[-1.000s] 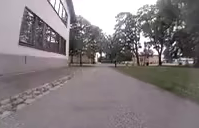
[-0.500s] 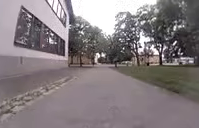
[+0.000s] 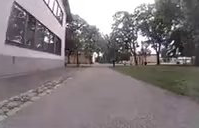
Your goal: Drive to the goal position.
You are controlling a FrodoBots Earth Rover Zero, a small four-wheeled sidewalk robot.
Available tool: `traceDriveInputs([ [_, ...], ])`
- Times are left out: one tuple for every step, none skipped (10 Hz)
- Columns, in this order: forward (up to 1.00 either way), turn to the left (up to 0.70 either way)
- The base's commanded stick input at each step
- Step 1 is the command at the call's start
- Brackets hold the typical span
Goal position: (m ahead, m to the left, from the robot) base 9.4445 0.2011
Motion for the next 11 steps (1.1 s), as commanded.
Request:
traceDriveInputs([
  [0.6,0.0],
  [0.6,0.0],
  [0.6,0.0],
  [0.6,0.0],
  [0.6,0.0],
  [0.6,0.0],
  [0.6,0.0],
  [0.6,0.0],
  [0.6,0.0],
  [0.6,0.0],
  [0.6,0.0],
])
